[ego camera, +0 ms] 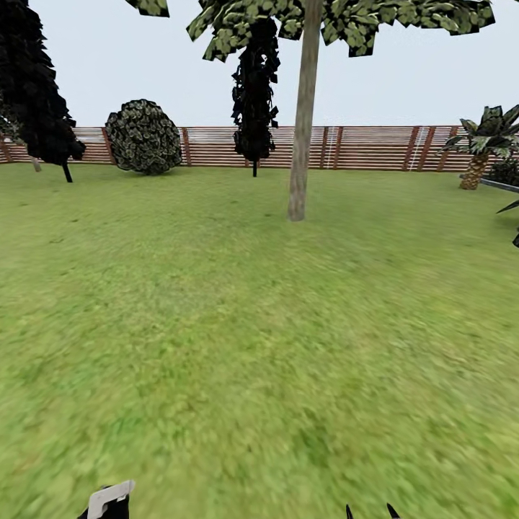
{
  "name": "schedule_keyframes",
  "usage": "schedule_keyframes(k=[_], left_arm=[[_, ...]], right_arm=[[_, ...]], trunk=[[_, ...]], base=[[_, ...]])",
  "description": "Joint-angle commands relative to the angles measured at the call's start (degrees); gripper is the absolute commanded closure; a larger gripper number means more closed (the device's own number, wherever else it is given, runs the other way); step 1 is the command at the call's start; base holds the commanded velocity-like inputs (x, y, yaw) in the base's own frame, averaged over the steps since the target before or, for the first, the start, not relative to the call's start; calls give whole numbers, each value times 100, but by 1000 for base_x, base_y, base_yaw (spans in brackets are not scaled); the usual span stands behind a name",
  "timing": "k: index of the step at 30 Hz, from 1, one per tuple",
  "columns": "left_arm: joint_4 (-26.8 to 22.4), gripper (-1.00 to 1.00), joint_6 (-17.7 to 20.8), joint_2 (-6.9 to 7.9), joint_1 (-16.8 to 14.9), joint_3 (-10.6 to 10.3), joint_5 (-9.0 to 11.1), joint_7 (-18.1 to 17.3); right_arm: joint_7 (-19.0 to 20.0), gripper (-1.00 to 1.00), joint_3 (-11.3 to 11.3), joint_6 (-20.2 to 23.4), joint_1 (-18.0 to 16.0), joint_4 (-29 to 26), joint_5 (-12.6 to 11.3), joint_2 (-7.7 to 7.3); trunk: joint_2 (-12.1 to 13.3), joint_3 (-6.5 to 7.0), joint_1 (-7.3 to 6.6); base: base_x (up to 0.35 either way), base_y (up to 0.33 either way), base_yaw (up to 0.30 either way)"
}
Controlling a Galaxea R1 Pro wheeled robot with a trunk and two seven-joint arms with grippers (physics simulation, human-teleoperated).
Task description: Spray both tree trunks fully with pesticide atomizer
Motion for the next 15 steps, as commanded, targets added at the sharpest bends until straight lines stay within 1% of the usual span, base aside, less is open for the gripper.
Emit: schedule_keyframes(k=[1,15], left_arm=[[-1,100,0,0,0,0,0,0],[-1,100,0,0,0,0,0,0]], right_arm=[[0,-100,0,1,0,0,0,-2],[0,-100,2,-1,0,2,0,1]], trunk=[[0,0,0],[0,0,0]], base=[[340,0,0],[340,0,0]])
